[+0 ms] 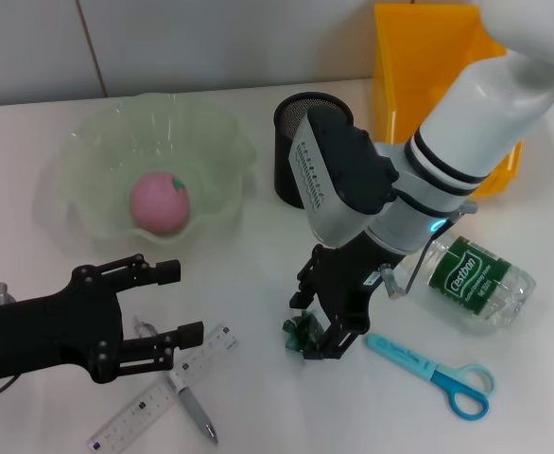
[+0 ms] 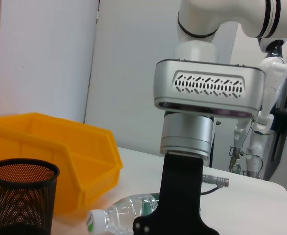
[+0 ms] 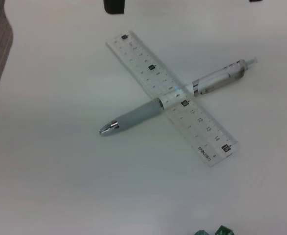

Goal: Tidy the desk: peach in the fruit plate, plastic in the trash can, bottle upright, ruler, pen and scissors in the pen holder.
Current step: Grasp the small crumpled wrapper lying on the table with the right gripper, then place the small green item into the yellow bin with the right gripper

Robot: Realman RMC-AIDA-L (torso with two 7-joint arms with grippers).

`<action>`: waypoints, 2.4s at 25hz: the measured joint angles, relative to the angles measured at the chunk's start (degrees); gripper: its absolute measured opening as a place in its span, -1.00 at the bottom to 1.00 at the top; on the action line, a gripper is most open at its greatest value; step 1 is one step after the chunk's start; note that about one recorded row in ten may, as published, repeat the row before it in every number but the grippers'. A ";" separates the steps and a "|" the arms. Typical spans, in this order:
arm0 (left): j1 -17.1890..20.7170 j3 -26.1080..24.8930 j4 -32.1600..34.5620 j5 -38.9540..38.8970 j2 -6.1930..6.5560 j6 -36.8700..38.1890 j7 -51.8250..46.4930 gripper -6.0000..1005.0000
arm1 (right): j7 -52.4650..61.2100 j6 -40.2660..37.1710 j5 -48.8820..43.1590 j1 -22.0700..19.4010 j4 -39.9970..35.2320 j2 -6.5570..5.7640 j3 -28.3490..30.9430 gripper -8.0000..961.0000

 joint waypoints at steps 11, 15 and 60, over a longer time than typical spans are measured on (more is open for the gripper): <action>-0.04 0.00 0.00 -0.01 0.00 0.08 0.03 0.59 | -0.04 1.93 1.98 -0.13 0.46 0.04 -1.77 0.26; -0.04 0.00 0.00 -0.01 0.00 0.08 0.03 0.59 | 0.50 1.06 2.08 -0.43 -0.96 -0.15 -0.93 -0.03; -0.65 0.00 0.75 -1.51 0.26 3.97 -0.10 0.59 | 4.38 34.69 16.81 -18.22 -15.77 -0.77 36.68 -0.43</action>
